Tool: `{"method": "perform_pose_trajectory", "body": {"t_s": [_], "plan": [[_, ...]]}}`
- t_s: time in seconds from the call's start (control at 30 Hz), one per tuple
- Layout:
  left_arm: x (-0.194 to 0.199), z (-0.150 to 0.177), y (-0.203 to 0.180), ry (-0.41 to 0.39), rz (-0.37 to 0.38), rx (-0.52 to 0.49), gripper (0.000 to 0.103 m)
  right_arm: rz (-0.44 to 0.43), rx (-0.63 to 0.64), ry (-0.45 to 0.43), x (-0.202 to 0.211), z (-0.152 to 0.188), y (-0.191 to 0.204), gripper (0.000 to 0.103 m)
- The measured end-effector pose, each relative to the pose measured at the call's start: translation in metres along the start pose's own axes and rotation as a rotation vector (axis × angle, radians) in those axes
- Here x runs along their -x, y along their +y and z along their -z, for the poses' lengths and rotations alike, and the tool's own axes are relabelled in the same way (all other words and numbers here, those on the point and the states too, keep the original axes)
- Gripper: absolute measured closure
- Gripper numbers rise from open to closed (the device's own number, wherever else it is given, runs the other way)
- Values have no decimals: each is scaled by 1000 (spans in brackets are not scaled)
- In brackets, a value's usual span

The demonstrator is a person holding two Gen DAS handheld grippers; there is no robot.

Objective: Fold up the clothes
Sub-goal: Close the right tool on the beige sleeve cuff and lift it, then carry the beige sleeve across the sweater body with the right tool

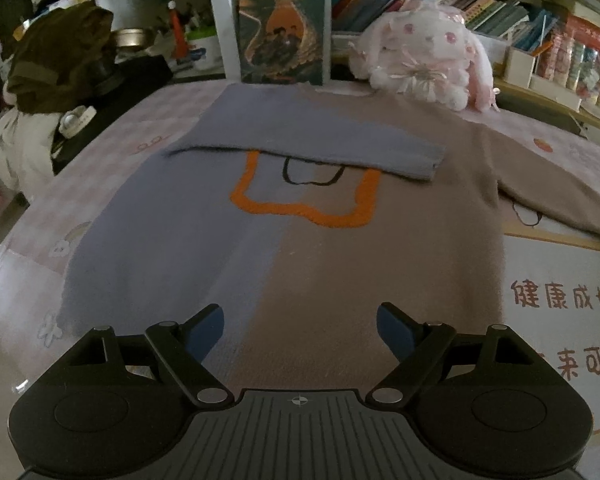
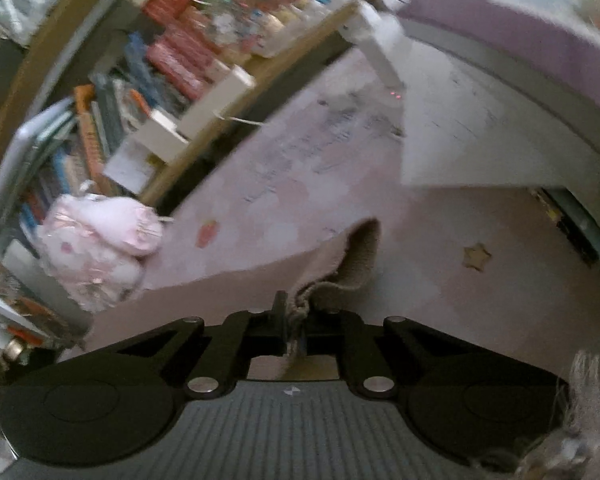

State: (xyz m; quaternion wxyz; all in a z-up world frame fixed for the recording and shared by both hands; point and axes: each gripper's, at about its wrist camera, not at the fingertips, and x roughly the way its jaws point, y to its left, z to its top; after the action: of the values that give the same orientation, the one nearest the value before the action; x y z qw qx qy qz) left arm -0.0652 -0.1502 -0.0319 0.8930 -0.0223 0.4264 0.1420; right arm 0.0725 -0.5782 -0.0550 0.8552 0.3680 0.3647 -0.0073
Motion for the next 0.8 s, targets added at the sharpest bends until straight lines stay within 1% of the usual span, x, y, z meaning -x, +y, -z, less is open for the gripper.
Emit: {"method": "perform_pose_trajectory", "body": {"t_s": [0.23, 0.4, 0.5, 0.6, 0.8], "plan": [[-2, -4, 6, -19, 17, -10, 17, -126, 69, -22, 12, -8, 49, 98], [-3, -7, 17, -40, 38, -6, 17, -199, 144, -10, 11, -2, 96, 98], [-4, -9, 27, -61, 57, -16, 17, -223, 199, -7, 5, 6, 129, 98], [-6, -13, 40, -86, 86, -51, 17, -235, 237, -8, -2, 17, 160, 98], [-13, -30, 80, -145, 157, -119, 17, -241, 288, -18, -14, 44, 227, 98]]}}
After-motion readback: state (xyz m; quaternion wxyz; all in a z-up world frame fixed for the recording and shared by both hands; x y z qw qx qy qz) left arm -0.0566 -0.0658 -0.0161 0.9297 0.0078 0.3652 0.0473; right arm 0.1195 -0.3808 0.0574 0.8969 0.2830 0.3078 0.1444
